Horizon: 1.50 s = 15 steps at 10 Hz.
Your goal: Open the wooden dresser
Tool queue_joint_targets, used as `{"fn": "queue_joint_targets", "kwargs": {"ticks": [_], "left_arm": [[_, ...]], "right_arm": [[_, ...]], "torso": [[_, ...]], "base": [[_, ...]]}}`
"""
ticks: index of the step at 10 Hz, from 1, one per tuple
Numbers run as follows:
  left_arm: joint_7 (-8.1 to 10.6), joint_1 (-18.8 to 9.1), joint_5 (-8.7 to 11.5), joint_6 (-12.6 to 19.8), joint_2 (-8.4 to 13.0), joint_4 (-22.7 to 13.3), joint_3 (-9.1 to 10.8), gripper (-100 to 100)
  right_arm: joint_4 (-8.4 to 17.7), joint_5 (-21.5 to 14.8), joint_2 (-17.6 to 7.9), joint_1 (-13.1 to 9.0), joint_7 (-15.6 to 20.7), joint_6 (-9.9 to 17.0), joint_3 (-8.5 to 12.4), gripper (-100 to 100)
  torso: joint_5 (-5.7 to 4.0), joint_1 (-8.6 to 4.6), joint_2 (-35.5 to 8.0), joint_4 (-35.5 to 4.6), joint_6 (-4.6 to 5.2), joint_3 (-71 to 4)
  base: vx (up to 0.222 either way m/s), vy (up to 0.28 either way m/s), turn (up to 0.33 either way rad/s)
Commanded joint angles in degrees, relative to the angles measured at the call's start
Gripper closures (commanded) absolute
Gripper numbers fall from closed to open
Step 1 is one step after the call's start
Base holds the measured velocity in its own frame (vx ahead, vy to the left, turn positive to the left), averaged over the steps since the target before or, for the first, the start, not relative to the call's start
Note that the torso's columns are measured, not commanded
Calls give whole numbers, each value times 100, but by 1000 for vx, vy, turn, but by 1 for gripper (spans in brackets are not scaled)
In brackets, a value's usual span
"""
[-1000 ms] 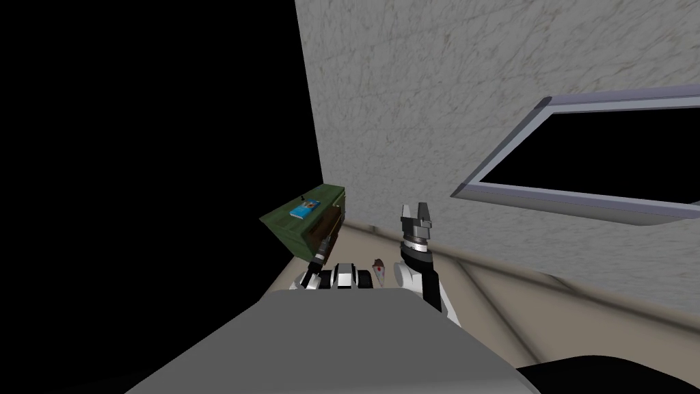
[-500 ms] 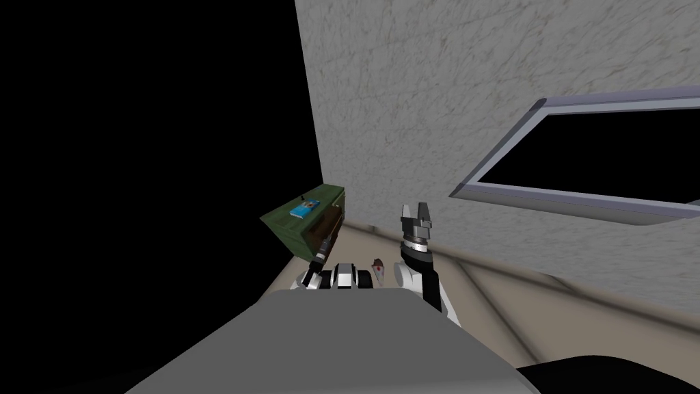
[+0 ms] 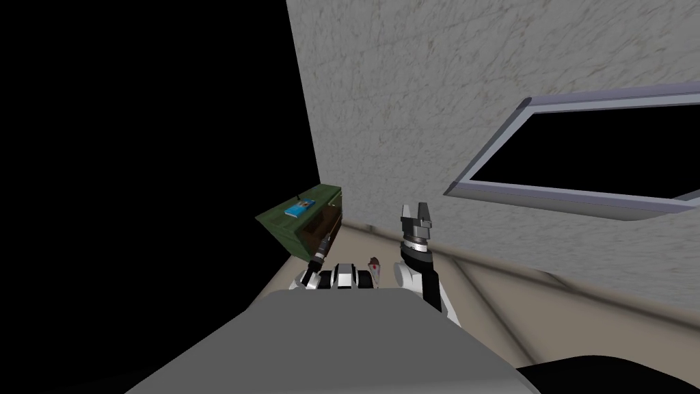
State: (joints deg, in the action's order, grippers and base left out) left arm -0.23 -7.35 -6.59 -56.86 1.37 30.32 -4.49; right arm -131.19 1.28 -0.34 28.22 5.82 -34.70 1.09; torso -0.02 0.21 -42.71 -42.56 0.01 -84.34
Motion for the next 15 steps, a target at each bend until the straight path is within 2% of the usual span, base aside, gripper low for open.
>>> {"fn": "queue_joint_targets", "kwargs": {"ticks": [1, 8, 9, 10, 11, 12, 15], "left_arm": [[20, -247, 44, 358, 0, 92, 1, -100], [113, -953, 115, 1235, -26, 312, 48, -100], [113, -953, 115, 1239, -26, 312, 48, -100], [129, -1071, 127, 1386, -30, 348, 56, -100], [106, -1017, 127, 1297, -45, 203, 65, -100], [99, -1028, 128, 1307, -51, 183, 65, 0], [102, -1015, 127, 1339, -55, 163, 61, 0]], "right_arm": [[1, 0, -1, 0, 0, 0, 0, 0], [0, 0, -1, 1, 0, 0, 1, 0], [0, 0, -1, 1, 0, 0, 1, 0], [0, 0, -1, 1, 0, 0, 1, 0], [0, 0, -1, 1, 0, 0, 1, 0], [0, 0, 0, 1, 0, 0, 0, 0], [0, 0, 0, 1, 0, 0, 0, 0]], "torso": [[8, 11, 20, 15, -3, -9], [-1, -24, 34, 18, -1, -19], [-8, -24, 6, -6, -6, -5], [-8, -29, 4, -6, -4, -1], [-10, -34, -3, -10, -5, 1], [-11, -33, -3, -2, -12, 0], [-3, -22, 14, 12, -8, -9]], "base": [[-71, 21, 9], [-86, 20, 16], [-54, 13, 7], [-51, 10, 19], [-15, 3, -15], [8, -2, -14], [7, -2, -8]]}}
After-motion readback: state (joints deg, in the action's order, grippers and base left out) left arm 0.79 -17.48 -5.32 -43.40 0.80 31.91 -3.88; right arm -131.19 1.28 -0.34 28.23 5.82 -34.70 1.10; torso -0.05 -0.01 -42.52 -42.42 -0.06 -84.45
